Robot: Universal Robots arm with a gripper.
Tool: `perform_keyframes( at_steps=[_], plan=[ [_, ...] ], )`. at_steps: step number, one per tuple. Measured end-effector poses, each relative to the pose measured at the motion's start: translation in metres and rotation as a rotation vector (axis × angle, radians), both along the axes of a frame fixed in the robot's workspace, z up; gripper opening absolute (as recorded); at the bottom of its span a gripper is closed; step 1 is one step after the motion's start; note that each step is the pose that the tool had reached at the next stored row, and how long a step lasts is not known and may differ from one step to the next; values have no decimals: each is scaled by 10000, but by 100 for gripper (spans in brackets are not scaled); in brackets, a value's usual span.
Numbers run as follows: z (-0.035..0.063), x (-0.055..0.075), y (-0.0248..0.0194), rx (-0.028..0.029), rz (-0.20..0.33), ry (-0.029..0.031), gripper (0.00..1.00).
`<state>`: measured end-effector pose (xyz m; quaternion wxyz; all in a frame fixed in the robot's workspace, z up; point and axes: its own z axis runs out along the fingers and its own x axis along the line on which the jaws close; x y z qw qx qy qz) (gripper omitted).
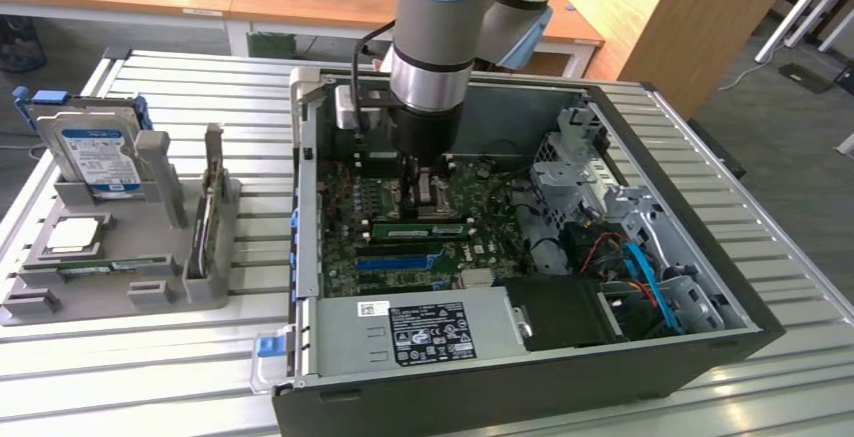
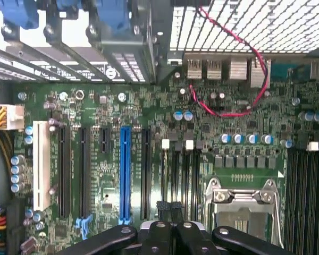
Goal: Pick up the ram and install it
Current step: 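Press down the ram until it locks into place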
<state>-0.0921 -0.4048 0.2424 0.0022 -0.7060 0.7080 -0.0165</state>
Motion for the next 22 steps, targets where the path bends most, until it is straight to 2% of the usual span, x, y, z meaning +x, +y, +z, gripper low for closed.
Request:
perform_keyframes(
  at_steps=[5,14,22],
  plan=[
    [-7,-3,-1,1,1,-8,10],
    [-87,-18,-1,0,2,-95,10],
    [-117,-25,-1,-1,1,-98,10]
  ],
)
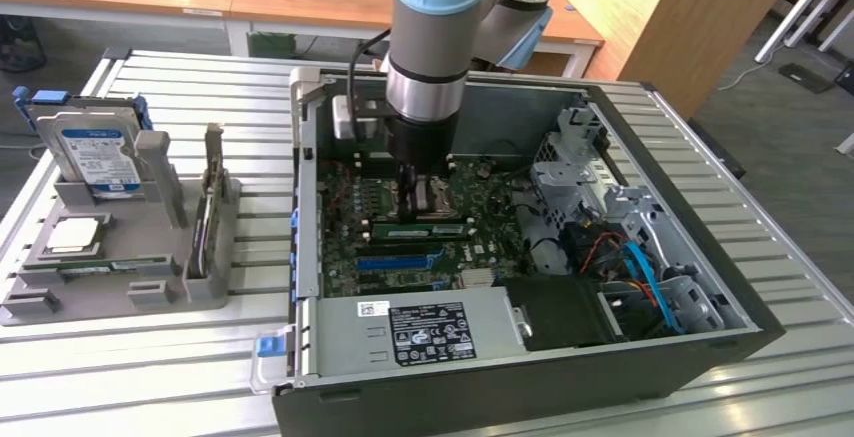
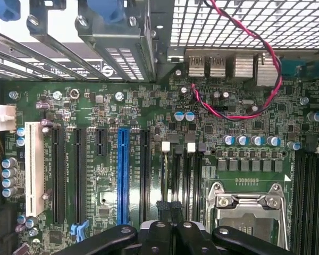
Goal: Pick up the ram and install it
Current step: 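Press down the ram until it locks into place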
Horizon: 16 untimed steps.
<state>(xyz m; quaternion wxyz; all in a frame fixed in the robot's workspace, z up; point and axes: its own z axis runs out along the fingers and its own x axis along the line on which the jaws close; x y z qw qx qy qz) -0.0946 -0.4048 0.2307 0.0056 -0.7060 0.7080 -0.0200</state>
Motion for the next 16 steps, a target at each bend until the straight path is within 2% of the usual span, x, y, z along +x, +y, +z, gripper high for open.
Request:
perform_keyframes(
  at_steps=[9,13,16],
  plan=[
    [-8,-2,-5,1,-47,-1,10],
    [-43,-13,-7,-1,-395,0,10],
    [-44,-13,-7,-1,-397,-1,10]
  ],
)
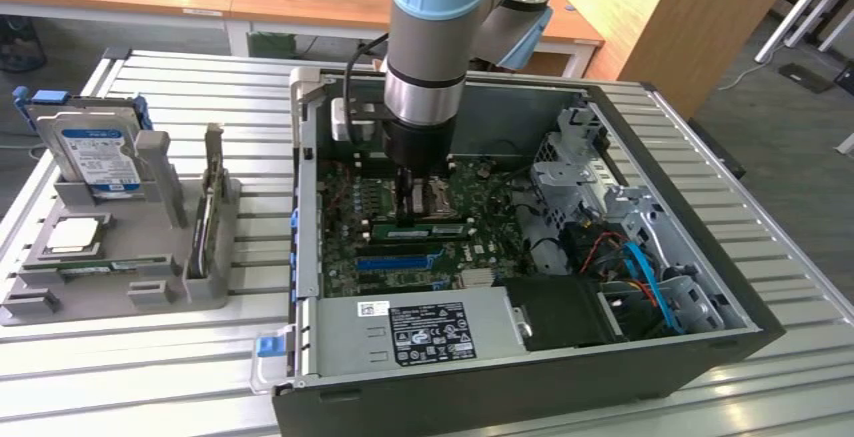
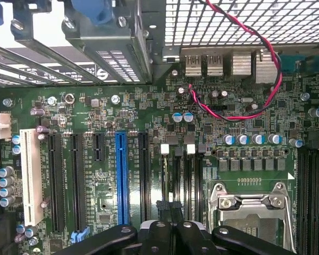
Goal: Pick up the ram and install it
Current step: 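Press down the ram until it locks into place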
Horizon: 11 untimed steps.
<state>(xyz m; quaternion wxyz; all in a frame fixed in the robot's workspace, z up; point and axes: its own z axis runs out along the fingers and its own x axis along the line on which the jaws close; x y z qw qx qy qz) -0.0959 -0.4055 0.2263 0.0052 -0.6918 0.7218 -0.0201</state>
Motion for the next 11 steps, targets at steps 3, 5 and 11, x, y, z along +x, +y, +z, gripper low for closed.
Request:
perform_keyframes(
  at_steps=[3,5,11],
  plan=[
    [-1,0,0,1,-1,-1,10],
    [-6,0,0,3,-1,-1,10],
    [-18,0,0,0,-1,0,10]
  ],
)
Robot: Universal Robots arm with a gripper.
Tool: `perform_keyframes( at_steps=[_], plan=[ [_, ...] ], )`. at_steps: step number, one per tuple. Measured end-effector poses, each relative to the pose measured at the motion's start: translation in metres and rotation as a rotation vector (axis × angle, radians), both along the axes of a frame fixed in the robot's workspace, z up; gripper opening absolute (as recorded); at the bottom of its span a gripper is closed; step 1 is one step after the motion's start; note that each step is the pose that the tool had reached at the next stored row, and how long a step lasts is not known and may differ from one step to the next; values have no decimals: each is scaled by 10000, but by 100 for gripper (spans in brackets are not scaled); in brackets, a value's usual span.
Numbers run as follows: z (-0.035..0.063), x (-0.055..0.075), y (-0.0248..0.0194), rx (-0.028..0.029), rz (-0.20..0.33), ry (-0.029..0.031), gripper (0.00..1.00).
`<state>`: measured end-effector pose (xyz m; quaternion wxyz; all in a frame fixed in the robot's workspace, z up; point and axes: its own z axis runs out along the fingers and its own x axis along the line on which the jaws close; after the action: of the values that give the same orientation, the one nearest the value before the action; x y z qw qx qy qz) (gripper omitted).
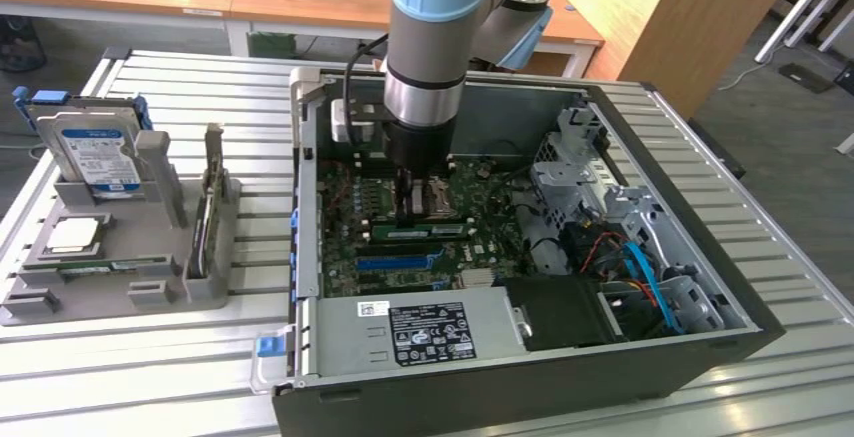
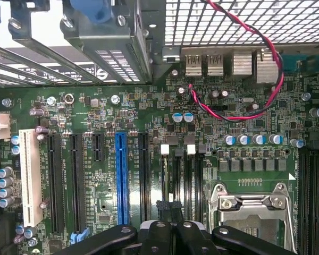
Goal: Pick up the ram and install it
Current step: 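Press down the ram until it locks into place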
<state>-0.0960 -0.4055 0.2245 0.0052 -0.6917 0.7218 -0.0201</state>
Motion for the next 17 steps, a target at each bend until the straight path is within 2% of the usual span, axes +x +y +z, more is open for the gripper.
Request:
perform_keyframes(
  at_steps=[17],
  plan=[
    [-8,0,0,1,0,0,10]
  ],
)
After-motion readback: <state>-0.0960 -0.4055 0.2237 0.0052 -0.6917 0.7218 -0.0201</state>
